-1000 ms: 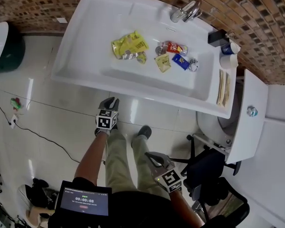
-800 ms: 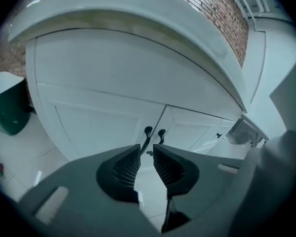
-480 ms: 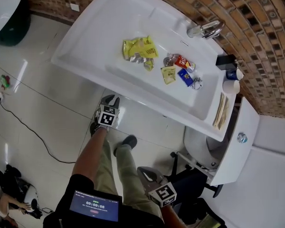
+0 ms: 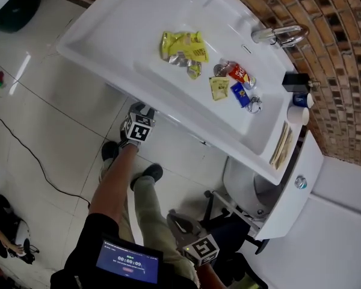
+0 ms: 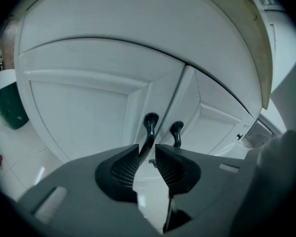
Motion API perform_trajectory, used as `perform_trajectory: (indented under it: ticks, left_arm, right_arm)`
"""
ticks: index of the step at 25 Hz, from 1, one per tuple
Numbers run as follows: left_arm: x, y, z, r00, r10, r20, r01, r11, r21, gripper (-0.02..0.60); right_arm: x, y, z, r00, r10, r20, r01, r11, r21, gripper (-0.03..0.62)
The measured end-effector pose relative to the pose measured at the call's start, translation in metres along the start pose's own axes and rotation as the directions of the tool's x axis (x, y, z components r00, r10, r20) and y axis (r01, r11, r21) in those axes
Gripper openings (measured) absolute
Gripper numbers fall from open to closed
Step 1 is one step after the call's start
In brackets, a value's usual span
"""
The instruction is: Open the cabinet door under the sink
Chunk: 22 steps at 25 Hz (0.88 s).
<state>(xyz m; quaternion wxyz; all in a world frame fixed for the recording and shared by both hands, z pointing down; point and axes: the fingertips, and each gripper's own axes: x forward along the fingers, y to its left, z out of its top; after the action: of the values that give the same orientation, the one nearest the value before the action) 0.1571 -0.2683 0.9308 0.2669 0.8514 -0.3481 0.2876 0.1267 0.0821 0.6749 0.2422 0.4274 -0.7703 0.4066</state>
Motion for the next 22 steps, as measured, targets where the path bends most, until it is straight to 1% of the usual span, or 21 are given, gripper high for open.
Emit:
perform_trajectory:
  ticks: [1,5,8,13,16,22]
  left_arm:
    - [0.001,0.001,0.003,1.000,0.011,0.003,-0.011,1.000,0.013,0.101]
    - [0.003,-0.002,0.005,0.999,0.032,-0.029,-0.028,0.992,0.119,0.077]
    - [-0.001,-0.002,-0.002,0.998,0.046,-0.037,-0.040,0.989,0.143,0.071]
    - [-0.010,-0.001,-0.009,0.996,0.082,-0.029,-0.075,0.980,0.186,0.064]
    - [-0.017,0.000,-0.016,0.996,0.086,-0.026,-0.080,0.980,0.181,0.063]
    - [-0.046,0.006,-0.041,0.995,0.101,-0.002,-0.101,0.989,0.110,0.066]
  right_arm:
    - [-0.001,-0.001,-0.001,1.000,0.000,0.001,0.000,1.000,0.002,-0.009]
    - [-0.003,0.001,-0.006,1.000,0.002,-0.005,-0.002,1.000,0.010,-0.009]
    - [-0.004,0.003,-0.004,1.000,0.004,0.003,-0.004,1.000,0.011,-0.009]
    - [-0.007,0.003,-0.002,1.000,0.005,0.008,-0.005,1.000,-0.001,-0.009]
    - [-0.008,0.000,-0.001,1.000,0.005,0.006,-0.005,1.000,-0.013,-0.009]
    - [-0.011,0.001,0.006,1.000,0.015,0.002,-0.015,0.999,-0.035,-0.009]
